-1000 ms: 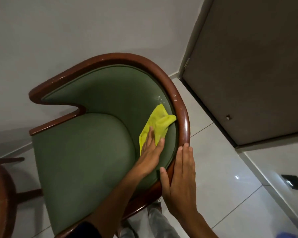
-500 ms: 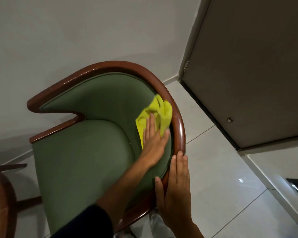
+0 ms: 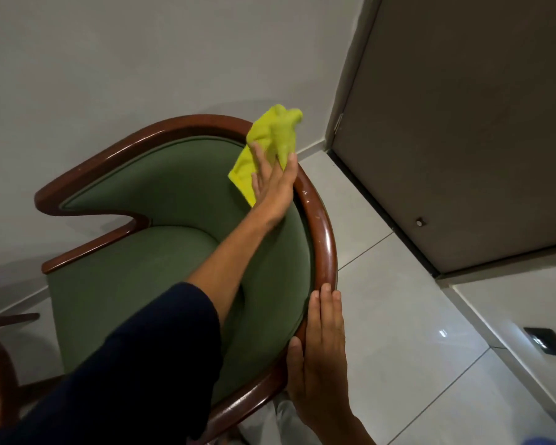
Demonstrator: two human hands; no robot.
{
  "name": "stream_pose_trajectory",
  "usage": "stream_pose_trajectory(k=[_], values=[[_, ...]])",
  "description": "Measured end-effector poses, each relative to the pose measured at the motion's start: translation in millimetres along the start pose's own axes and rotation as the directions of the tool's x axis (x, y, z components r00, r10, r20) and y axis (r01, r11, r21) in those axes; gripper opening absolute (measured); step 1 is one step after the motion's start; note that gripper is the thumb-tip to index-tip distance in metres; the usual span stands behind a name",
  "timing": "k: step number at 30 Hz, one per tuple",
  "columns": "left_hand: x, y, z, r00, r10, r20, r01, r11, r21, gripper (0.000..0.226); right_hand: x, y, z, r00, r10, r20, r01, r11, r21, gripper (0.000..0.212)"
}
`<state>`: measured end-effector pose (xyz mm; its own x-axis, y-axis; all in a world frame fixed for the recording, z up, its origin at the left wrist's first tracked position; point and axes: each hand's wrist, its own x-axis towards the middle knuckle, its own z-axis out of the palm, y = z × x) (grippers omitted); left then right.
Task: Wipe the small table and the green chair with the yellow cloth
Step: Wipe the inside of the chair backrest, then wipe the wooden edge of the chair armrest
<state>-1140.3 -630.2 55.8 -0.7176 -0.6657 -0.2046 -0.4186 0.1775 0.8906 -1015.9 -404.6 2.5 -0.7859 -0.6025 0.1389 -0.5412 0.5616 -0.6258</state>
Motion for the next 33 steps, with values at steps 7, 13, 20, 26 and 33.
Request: stream_pose_trajectory(k=[7,13,20,26,33], values=[[-86.6,-48.6,15.0,0.723,0.522,0.454,-0.672,0.685,0.283,0.051,1.6,3.0,-7.0,0.998,-0.065,-0.010,0.066,0.997,0.040,0.062],[-8.1,-19.8,4.0,0.940,0.338,0.047,-0.340,0.917,0.210,0.057,3.1,-1.8,-1.1,0.999,0.039,-0.005,-0.039,0.999,-0.006,0.060],[-31.5,0.1,17.0,0.995,-0.104,-0.003,0.094,0.912,-0.399,0.067,3.9,2.1,-2.7,1.000,-0.004,0.017,0.004,1.000,0.002,0.062],[-143.8,-15.8,23.6,0.934,0.011,0.356,0.112,0.939,-0.324,0.045,11.4,13.6,-34.8,0.995,0.074,-0.063,-0.035,0.876,0.482,0.048],[-229.4,-45.2,-37.7,0.863,-0.183,0.471,0.379,0.852,-0.362,0.041,50.7,0.9,-89.2,0.923,0.344,-0.172,-0.211,0.827,0.521,0.035]])
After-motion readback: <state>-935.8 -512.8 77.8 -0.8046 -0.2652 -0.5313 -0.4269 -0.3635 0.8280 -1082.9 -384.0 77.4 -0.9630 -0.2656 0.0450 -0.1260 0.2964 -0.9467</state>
